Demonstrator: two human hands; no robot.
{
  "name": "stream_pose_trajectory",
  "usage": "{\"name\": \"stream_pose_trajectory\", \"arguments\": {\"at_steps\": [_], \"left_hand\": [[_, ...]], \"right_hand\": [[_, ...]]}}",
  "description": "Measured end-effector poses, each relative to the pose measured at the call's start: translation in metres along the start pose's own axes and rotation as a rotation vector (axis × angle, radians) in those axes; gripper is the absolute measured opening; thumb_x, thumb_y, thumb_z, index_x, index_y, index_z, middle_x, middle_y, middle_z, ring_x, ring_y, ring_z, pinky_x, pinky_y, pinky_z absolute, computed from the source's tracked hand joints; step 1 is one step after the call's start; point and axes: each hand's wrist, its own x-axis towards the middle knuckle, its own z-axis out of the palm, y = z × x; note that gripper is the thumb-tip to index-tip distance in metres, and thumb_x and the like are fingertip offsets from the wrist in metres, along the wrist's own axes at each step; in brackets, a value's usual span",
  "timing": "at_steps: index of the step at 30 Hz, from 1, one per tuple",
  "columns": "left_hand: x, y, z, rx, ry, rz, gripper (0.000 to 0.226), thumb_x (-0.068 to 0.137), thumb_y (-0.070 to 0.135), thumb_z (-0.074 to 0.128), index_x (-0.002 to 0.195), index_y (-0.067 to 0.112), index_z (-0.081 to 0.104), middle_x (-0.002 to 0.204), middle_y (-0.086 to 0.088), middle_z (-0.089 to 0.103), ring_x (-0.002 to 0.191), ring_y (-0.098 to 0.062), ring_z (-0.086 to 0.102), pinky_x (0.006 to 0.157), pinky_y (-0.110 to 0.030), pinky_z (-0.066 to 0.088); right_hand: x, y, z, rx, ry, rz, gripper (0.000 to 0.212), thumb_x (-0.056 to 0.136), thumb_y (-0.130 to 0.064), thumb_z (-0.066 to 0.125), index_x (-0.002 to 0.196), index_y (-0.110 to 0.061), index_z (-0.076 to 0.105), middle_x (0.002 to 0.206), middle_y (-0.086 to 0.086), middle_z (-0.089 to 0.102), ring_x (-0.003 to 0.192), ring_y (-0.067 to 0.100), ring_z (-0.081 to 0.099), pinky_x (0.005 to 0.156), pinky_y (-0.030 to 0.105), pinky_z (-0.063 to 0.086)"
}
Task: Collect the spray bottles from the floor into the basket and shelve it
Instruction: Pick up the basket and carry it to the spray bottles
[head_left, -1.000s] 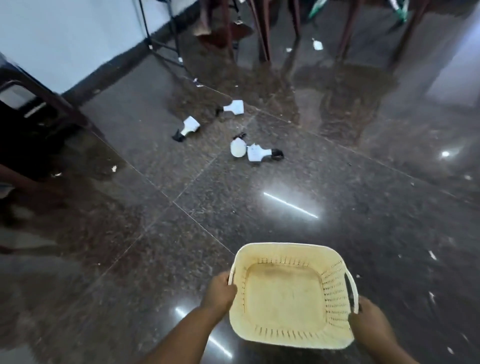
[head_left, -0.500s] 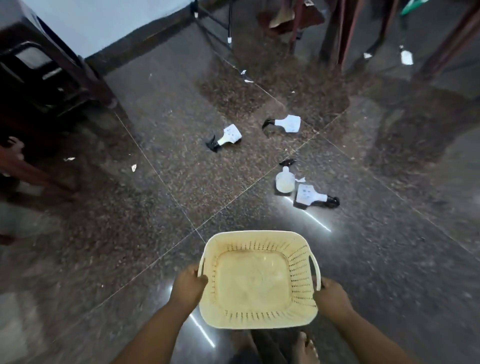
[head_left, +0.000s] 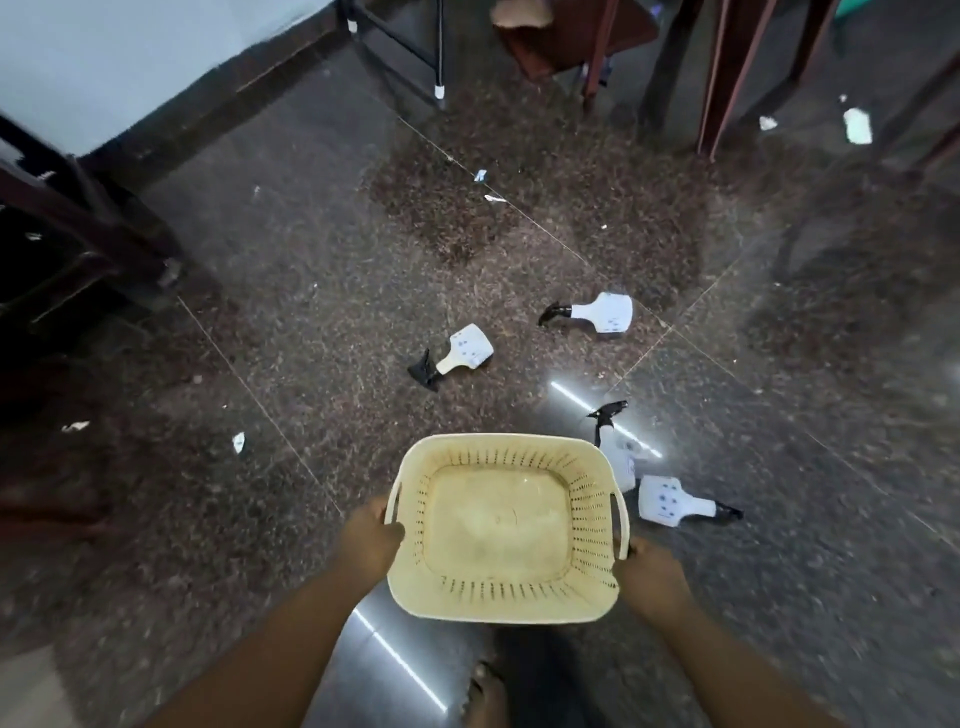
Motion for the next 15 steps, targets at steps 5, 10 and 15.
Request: {"name": "stream_pose_trajectory", "arguments": {"at_steps": [5,10,15], "left_hand": [[0.081,0.036,-0.004,0.152,-0.006,-0.029,0.029,0.083,-0.007,0.046,0.086,0.018,0.061,0.072,0.0,0.063,0.07,-0.019,0.061,0.051,-0.019,0.041],[0.163,0.047,0.008,0.192,-0.027,-0.108,0.023,0.09,0.006,0.047,0.102,0.009,0.066,0.079,-0.008,0.066,0.071,-0.022,0.06,0.055,-0.025,0.046],[0.23,0.064,0.027,0.262,-0.141,-0.084,0.033,0.086,0.013,0.053,0.115,0.025,0.064,0.099,-0.007,0.071,0.087,-0.024,0.067,0.064,-0.029,0.053]], "right_hand": [[0.067,-0.046,0.009,0.066,-0.042,0.063,0.022,0.086,-0.014,0.052,0.094,-0.015,0.072,0.089,-0.001,0.071,0.071,0.005,0.059,0.049,0.016,0.041],[0.133,-0.066,0.015,0.085,-0.079,0.133,0.019,0.086,-0.011,0.054,0.096,-0.018,0.069,0.091,0.0,0.065,0.067,0.005,0.052,0.049,0.014,0.035],[0.188,-0.068,0.018,0.147,-0.045,0.229,0.016,0.084,-0.006,0.055,0.09,-0.016,0.067,0.09,0.004,0.067,0.071,0.016,0.058,0.054,0.023,0.046]]}}
